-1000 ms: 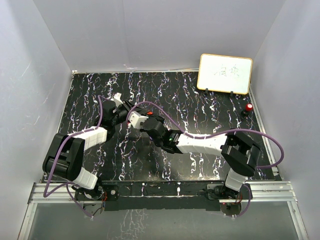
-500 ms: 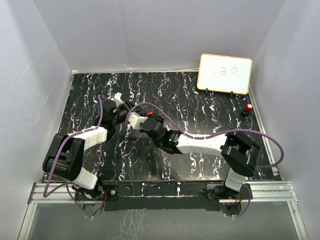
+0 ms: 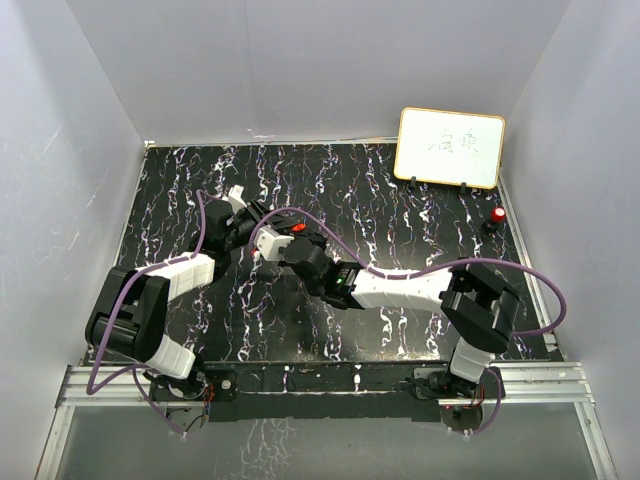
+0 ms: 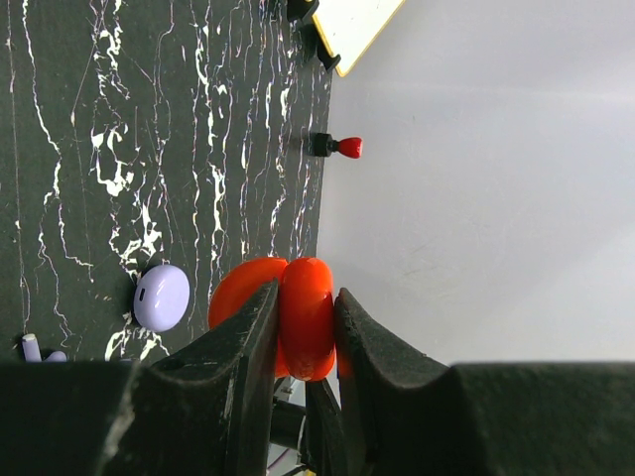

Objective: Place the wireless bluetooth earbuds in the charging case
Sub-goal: Place the earbud in the charging case, then adjust the earbud with the charging case.

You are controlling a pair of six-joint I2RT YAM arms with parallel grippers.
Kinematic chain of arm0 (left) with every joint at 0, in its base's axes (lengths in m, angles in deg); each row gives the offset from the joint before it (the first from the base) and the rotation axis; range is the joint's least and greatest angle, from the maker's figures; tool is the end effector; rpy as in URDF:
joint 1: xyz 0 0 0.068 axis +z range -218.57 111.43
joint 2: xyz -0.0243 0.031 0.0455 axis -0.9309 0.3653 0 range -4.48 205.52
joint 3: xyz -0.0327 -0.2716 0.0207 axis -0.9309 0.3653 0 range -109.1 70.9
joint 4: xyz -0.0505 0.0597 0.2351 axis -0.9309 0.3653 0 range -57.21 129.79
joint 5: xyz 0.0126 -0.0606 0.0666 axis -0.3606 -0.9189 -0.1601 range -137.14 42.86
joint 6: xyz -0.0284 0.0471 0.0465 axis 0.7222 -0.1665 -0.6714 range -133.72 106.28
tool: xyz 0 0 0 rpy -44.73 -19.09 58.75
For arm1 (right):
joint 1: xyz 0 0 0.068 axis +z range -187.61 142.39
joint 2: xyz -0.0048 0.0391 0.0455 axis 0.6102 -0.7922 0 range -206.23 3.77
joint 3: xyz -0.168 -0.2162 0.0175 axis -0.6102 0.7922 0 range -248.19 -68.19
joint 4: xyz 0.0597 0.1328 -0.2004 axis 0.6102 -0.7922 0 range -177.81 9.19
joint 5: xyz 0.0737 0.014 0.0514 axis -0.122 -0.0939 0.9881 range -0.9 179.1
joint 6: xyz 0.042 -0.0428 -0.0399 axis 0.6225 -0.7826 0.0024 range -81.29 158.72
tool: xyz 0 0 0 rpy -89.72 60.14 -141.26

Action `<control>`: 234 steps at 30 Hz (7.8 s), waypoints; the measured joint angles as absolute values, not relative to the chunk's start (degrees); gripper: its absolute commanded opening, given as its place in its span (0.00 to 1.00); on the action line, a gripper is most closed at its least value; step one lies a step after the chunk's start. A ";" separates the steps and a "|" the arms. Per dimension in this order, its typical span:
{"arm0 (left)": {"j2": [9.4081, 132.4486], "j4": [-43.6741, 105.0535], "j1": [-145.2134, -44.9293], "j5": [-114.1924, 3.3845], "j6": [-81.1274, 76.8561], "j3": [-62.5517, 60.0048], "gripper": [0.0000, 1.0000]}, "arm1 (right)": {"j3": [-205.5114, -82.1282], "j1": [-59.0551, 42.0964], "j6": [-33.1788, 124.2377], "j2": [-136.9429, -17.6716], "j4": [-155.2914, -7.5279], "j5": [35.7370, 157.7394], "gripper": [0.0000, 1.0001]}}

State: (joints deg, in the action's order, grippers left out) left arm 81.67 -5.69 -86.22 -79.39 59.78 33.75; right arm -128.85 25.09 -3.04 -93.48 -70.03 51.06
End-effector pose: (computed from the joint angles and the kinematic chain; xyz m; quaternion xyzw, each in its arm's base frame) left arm 0.2961 -0.1274 0.2213 -0.1891 0.7358 -0.5880 0.2775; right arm 0.2083 0.3236 0.2352 -0.5270 0.6275 -0.1802 0.5442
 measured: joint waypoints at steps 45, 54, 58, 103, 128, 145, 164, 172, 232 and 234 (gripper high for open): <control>82.06 -5.71 -86.33 -78.98 59.93 32.94 0.00 | -130.34 26.14 -1.51 -94.11 -70.27 50.60 0.23; 82.09 -5.69 -86.33 -78.58 59.89 32.94 0.00 | -130.34 26.21 -1.40 -94.11 -70.27 50.57 0.25; 82.35 -5.69 -86.33 -78.50 59.89 32.74 0.00 | -130.34 26.21 -1.27 -94.11 -70.27 50.60 0.25; 86.17 -22.69 -86.33 -80.42 64.43 36.11 0.00 | -127.58 3.06 34.68 -72.45 -77.55 72.34 0.64; 93.30 -42.84 -86.33 -83.81 75.89 38.34 0.00 | -120.11 -0.13 47.69 -72.50 -72.96 82.88 0.64; 90.15 -40.13 -86.33 -83.74 73.85 38.32 0.00 | -119.69 -0.18 49.59 -76.80 -71.51 86.40 0.64; 89.69 -38.86 -86.33 -83.65 73.24 38.32 0.00 | -119.69 -0.18 50.90 -77.24 -69.94 89.13 0.63; 89.69 -38.69 -86.33 -83.59 73.05 38.10 0.00 | -119.69 -0.18 51.07 -77.24 -69.83 89.96 0.63; 92.60 -41.60 -86.33 -83.48 75.49 37.75 0.00 | -118.64 0.04 54.46 -83.64 -70.18 82.75 0.65; 93.10 -42.01 -86.33 -83.57 76.22 37.73 0.00 | -118.64 -0.26 54.99 -84.89 -69.83 83.67 0.65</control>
